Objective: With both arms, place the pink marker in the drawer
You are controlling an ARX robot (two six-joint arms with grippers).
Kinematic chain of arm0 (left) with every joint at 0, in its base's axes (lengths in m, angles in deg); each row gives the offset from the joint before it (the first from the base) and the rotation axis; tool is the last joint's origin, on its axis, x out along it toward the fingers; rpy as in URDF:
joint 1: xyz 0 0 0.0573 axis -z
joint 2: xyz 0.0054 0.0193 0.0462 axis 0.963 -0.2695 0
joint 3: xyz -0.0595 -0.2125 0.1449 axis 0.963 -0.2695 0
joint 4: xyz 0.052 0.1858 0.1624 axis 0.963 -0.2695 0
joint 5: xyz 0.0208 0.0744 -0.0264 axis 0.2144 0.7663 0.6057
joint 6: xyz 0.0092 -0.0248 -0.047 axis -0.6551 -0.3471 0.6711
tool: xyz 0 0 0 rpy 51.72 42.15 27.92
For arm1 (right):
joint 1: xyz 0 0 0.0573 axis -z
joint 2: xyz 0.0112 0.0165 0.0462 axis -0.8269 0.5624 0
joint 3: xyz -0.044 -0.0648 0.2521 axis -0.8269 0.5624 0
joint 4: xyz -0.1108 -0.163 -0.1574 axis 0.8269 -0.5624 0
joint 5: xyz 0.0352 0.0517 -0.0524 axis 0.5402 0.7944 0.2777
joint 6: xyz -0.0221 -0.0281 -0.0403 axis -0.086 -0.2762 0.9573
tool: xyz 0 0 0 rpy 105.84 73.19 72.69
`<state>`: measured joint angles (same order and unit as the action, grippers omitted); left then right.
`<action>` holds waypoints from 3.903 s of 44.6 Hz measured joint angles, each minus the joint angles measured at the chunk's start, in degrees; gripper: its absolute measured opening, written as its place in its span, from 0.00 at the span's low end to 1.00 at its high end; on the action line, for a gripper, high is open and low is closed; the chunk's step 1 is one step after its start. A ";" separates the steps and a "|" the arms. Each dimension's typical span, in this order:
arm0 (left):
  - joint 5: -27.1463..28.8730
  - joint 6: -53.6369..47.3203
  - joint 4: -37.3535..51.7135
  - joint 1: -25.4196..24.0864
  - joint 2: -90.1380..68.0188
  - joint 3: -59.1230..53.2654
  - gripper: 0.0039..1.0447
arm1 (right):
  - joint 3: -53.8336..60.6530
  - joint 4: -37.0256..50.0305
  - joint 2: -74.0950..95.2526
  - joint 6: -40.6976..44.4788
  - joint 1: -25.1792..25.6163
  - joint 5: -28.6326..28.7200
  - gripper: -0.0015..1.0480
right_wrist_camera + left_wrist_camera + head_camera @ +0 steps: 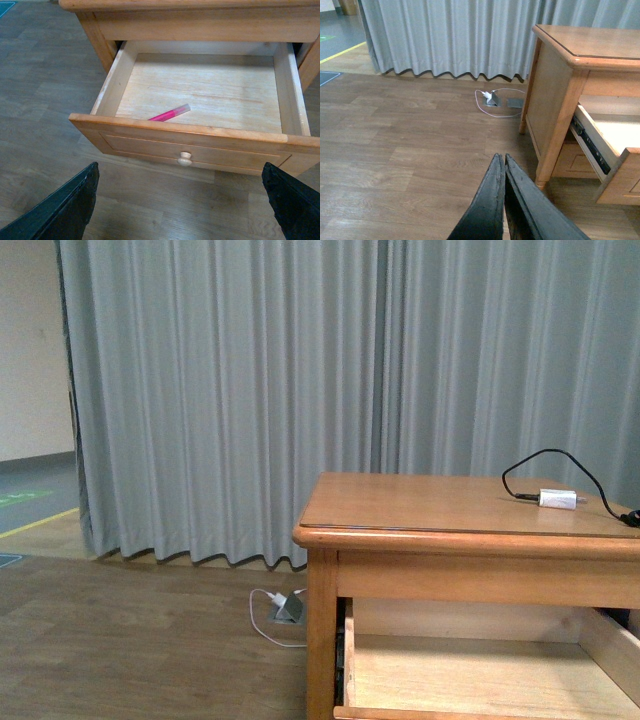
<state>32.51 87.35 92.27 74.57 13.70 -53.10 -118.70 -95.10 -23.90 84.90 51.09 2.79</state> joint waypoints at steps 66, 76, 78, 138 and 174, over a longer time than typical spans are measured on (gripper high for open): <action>-0.02 -0.13 -13.14 -0.07 19.32 -5.16 0.89 | 7.23 5.33 8.00 18.18 -0.26 -14.34 0.92; -0.02 -0.17 -13.14 -0.07 19.32 -5.16 0.94 | 7.74 17.20 20.09 21.79 2.64 -7.89 0.92; -0.02 -0.17 -13.14 -0.07 19.32 -5.16 0.94 | 8.00 21.16 23.32 21.00 3.41 -6.93 0.92; -0.02 -0.17 -13.14 -0.07 19.32 -5.16 0.94 | -36.35 61.94 86.68 7.19 1.92 -14.25 0.92; -0.02 -0.17 -13.16 -0.07 19.32 -5.16 0.94 | -12.79 43.63 53.83 4.46 4.00 -10.51 0.92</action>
<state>32.49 87.17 79.11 74.51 33.03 -58.26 -131.49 -51.47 29.93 89.36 55.09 -7.72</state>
